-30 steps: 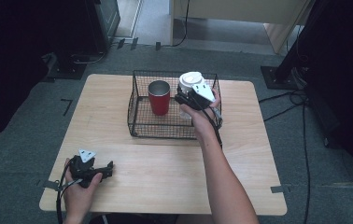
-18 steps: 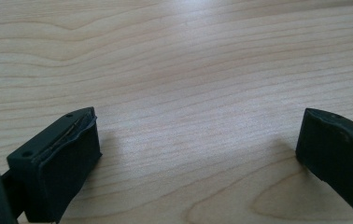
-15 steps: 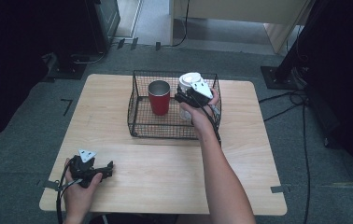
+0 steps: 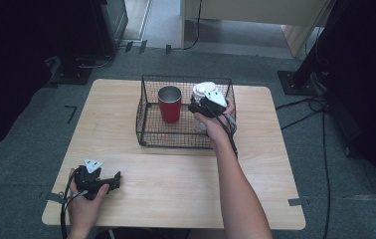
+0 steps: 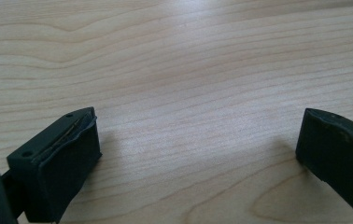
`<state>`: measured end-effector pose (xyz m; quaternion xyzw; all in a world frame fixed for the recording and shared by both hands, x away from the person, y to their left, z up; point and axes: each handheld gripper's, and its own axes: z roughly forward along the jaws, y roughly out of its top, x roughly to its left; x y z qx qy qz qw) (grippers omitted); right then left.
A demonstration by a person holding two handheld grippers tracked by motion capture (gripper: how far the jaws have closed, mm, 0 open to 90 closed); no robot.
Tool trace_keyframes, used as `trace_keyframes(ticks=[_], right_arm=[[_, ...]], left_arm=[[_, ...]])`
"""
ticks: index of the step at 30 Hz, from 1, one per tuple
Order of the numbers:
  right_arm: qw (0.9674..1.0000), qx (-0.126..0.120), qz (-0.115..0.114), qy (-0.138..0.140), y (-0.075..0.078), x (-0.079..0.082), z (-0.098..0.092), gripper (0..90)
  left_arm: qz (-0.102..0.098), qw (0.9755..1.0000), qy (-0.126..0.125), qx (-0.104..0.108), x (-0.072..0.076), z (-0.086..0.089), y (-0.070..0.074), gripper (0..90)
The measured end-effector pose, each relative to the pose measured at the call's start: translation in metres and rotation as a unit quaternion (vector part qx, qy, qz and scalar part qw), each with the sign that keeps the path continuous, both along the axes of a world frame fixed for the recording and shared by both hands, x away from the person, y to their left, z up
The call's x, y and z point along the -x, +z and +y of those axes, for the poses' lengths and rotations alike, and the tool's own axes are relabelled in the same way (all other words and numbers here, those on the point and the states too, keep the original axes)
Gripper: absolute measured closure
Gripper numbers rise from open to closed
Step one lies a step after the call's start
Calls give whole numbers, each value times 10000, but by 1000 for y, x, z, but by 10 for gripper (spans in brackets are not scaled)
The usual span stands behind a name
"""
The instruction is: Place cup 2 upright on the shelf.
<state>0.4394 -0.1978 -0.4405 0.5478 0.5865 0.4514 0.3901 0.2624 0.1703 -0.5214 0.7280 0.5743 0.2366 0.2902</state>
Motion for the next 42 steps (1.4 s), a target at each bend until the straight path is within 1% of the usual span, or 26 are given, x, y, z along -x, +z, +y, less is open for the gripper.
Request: trace_keyframes(ticks=[2,4,7,8,12,16,20,21,23,25,33,36,39,42], right_arm=[[10000,21,76,23,0,1,0,159],[9998,115,124,46,-1,1,-1,158],[9997,110,213,64,-2,1,-1,158],[9997,139,210,77,-2,1,-1,159],[9996,213,41,162,-4,2,1,162],[9995,194,-74,233,-4,1,3,162],[9996,142,-136,199,-3,-4,4,162],[9997,111,-134,182,-3,-5,4,161],[9995,125,-156,229,-3,-6,5,161],[9996,125,-145,213,-3,-6,5,160],[9997,-5,-85,241,-2,0,0,158],[9995,-113,-29,290,-1,2,-2,153],[9994,-123,20,320,1,4,-1,135],[9995,25,-60,323,1,5,2,129]], left_arm=[[-1,10000,0,1,0,0,0,2],[-1,10000,0,1,0,0,0,2],[-1,10000,0,0,0,0,0,2],[0,10000,0,0,0,0,0,2],[0,10000,-2,0,0,0,0,2],[-1,10000,-2,0,0,0,0,2],[1,10000,-3,-1,0,0,0,2],[-1,10000,-2,-1,0,0,0,2],[-1,10000,-2,-1,0,0,0,2],[-1,10000,-2,-1,0,0,0,2],[1,10000,-5,-3,0,0,0,2],[0,10000,-2,-2,0,0,0,2],[1,10000,-6,-4,0,0,0,2],[1,10000,-2,-4,0,0,0,2]])
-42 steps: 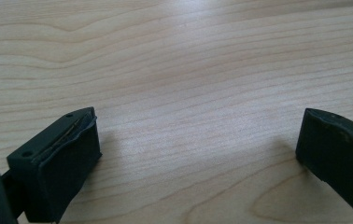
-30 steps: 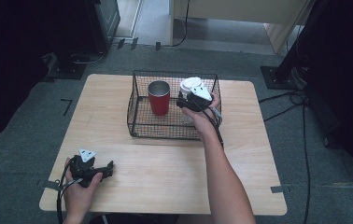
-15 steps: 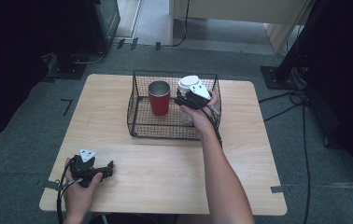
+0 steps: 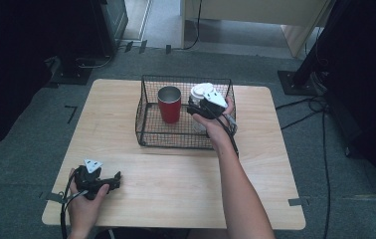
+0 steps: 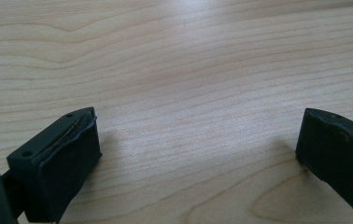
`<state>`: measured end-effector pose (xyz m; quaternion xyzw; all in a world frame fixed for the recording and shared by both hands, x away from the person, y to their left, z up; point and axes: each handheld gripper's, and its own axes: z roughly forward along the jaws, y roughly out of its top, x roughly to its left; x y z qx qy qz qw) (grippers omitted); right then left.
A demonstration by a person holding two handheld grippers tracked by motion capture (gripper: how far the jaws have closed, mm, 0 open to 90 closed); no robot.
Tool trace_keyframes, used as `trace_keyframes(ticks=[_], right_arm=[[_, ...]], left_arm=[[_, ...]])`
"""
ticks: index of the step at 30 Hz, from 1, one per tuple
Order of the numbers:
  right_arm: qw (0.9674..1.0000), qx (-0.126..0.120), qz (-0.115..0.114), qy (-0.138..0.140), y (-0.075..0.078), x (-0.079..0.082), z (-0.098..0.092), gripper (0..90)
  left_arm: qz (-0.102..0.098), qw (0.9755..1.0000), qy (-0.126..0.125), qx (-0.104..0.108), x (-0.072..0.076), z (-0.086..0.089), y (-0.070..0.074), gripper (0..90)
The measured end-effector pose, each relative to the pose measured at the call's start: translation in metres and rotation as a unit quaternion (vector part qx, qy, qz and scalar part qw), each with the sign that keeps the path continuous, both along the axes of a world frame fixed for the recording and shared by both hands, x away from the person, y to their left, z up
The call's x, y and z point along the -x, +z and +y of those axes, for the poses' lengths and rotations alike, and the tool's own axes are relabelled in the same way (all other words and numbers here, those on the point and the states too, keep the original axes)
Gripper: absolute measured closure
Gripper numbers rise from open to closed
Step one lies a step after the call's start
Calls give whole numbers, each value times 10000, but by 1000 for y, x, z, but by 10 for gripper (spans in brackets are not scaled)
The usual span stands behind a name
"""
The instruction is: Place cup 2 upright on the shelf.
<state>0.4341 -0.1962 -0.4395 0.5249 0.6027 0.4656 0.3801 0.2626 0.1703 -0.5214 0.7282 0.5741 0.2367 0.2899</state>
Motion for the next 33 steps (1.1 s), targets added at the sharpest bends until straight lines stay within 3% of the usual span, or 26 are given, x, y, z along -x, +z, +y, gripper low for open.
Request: trace_keyframes(ticks=[4,15,19,21,24,26,30,33], right_arm=[[10000,62,-27,10,0,1,1,124],[9998,-119,6,-170,1,-2,-1,129],[9997,-179,-88,-165,-2,-9,-2,131],[9998,-128,-96,-143,-1,-13,-1,131],[9995,69,-303,-62,0,-17,3,131],[9993,46,-369,-88,1,-19,6,131],[9993,146,-238,-231,-5,-20,7,131],[9994,65,-183,-272,-4,-17,5,131]], left_arm=[[-1,10000,0,3,0,0,0,2],[-11,10000,1,6,0,0,0,2],[-4,10000,0,5,0,0,0,2],[-5,10000,4,8,0,0,0,2],[-4,10000,1,7,0,0,0,2],[-5,10000,2,9,0,0,0,2],[-7,10000,2,8,0,0,0,2],[-5,10000,0,6,0,0,0,2]])
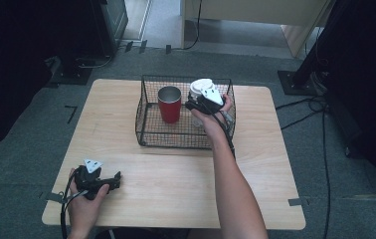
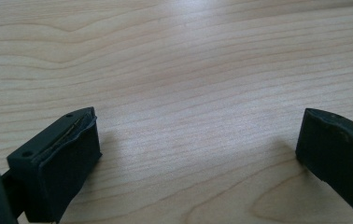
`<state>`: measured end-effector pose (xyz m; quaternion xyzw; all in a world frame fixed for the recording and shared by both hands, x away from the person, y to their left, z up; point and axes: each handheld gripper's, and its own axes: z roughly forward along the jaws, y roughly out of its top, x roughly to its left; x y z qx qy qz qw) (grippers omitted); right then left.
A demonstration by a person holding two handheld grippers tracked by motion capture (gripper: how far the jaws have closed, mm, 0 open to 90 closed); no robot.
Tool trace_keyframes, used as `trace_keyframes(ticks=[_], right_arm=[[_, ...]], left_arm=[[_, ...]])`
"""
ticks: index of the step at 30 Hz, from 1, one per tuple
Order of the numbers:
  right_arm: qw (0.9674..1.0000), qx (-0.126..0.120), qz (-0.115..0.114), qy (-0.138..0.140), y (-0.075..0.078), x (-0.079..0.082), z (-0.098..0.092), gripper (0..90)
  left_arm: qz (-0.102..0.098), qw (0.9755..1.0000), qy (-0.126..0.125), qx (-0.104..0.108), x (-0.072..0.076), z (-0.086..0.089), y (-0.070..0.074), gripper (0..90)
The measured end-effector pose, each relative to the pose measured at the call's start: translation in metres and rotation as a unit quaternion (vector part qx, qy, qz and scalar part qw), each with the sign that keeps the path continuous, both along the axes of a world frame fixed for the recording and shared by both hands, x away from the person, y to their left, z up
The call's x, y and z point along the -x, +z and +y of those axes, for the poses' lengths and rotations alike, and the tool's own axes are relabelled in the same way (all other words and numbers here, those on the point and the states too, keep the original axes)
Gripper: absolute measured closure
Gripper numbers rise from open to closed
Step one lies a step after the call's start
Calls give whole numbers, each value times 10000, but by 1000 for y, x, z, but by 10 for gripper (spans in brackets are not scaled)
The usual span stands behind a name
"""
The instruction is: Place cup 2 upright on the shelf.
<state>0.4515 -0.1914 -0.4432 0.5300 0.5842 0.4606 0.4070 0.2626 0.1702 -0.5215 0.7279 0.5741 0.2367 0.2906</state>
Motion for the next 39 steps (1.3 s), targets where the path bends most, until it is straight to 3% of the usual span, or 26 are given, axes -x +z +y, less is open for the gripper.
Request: trace_keyframes(ticks=[4,6,9,16,21,23,33,39], right_arm=[[9997,-119,179,78,1,4,-3,107],[9996,-95,228,169,1,6,-4,55],[9995,-105,235,189,0,9,-5,50],[9996,-162,88,207,1,11,-5,36],[9999,-80,-65,-90,8,11,-8,0],[9998,-162,-88,-58,11,11,-9,0],[9996,-69,-281,-18,30,15,-5,0],[9990,-134,-430,2,42,21,-9,0]], left_arm=[[2,10000,3,1,0,0,0,2],[-2,10000,6,4,0,0,0,2],[-3,10000,6,2,0,0,0,2],[-1,10000,-3,-5,0,0,0,2],[-3,10000,-2,-3,0,0,0,2],[-1,10000,1,-3,0,0,0,2],[3,10000,-1,-4,0,0,0,2],[3,10000,1,-2,0,0,0,2]])
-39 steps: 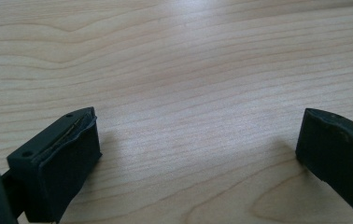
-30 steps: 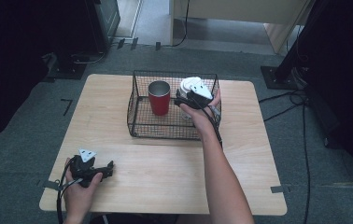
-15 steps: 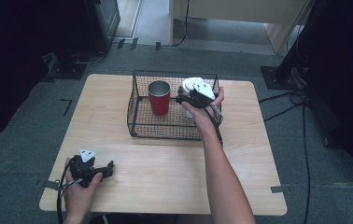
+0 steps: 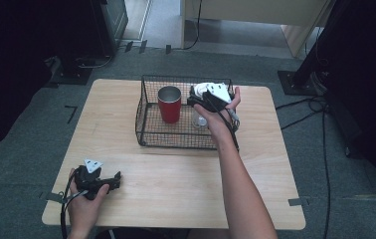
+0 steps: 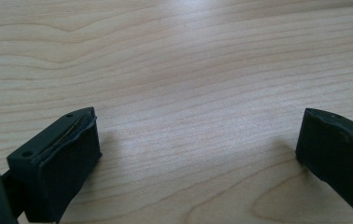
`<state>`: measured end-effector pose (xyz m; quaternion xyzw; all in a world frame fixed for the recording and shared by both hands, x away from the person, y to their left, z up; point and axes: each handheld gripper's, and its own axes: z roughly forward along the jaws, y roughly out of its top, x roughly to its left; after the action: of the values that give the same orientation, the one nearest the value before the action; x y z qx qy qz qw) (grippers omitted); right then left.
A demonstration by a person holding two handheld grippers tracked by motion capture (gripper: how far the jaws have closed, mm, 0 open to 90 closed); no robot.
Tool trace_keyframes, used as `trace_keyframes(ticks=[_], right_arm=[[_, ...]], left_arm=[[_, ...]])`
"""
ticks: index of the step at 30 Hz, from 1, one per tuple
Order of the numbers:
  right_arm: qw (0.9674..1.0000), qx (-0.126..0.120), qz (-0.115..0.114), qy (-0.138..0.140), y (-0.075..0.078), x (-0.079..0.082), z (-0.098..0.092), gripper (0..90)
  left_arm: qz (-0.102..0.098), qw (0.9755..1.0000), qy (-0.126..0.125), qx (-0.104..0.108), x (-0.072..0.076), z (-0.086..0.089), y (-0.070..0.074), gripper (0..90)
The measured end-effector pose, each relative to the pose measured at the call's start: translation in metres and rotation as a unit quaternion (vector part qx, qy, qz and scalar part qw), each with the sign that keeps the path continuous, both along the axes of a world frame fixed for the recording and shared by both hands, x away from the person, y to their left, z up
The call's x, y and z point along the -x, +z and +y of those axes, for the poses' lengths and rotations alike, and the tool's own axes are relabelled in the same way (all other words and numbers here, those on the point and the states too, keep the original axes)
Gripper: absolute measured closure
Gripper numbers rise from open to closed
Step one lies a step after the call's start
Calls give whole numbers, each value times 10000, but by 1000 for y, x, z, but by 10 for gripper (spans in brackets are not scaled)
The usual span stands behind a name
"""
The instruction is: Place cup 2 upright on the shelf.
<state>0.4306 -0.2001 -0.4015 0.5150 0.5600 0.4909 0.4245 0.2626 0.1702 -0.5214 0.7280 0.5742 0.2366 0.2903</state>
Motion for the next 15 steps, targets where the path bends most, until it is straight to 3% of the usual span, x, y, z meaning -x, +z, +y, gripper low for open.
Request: trace_keyframes(ticks=[6,10,15], right_arm=[[10000,62,-15,54,10,11,-5,0],[9998,196,15,96,11,22,-9,0],[9997,185,27,183,10,34,-14,0]], left_arm=[[2,10000,-2,-2,0,0,0,2],[3,10000,-3,-3,0,0,0,2],[2,10000,1,-1,0,0,0,2]])
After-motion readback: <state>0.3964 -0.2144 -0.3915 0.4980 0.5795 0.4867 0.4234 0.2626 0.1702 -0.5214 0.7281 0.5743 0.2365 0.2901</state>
